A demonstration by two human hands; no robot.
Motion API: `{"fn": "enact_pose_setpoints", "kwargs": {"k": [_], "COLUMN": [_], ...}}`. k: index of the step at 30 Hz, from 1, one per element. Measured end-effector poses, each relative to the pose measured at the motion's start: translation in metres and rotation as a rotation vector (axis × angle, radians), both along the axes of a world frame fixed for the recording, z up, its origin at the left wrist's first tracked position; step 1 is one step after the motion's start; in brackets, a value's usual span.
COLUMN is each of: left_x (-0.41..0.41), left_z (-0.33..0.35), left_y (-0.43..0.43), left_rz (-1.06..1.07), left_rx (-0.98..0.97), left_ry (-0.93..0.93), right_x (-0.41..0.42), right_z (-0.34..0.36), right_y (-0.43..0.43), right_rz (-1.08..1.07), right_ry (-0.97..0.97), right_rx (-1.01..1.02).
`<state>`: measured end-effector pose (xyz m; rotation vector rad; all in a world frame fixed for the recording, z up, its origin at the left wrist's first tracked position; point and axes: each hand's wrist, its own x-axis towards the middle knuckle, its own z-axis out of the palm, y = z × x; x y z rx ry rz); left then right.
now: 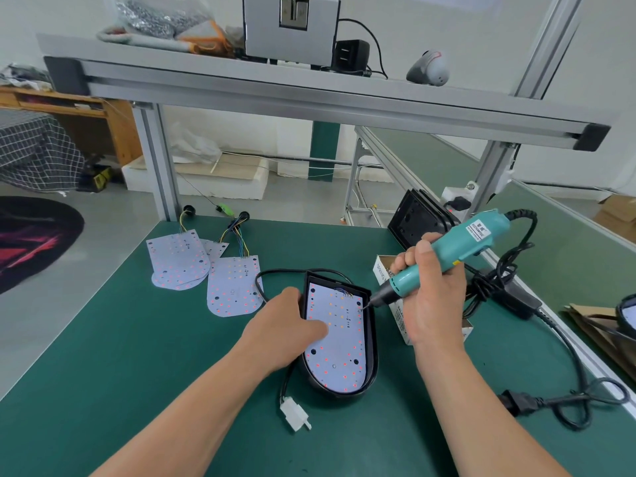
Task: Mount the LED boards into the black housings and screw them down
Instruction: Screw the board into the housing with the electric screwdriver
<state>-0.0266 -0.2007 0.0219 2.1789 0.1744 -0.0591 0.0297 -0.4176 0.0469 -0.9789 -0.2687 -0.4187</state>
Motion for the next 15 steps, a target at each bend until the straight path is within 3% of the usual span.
{"fn": "enact_pose_setpoints", "kwargs": {"k": [15], "left_x": [0.001], "left_z": [0.003], "left_y": [-0.002], "left_rz": [-0.009], "left_rx": [0.031], "left_ry": [0.016], "right_x": [0.013], "right_z": [-0.015], "right_y": [0.004], "right_rz": [0.027], "right_ry": [-0.059], "right_rx": [-0.265]}}
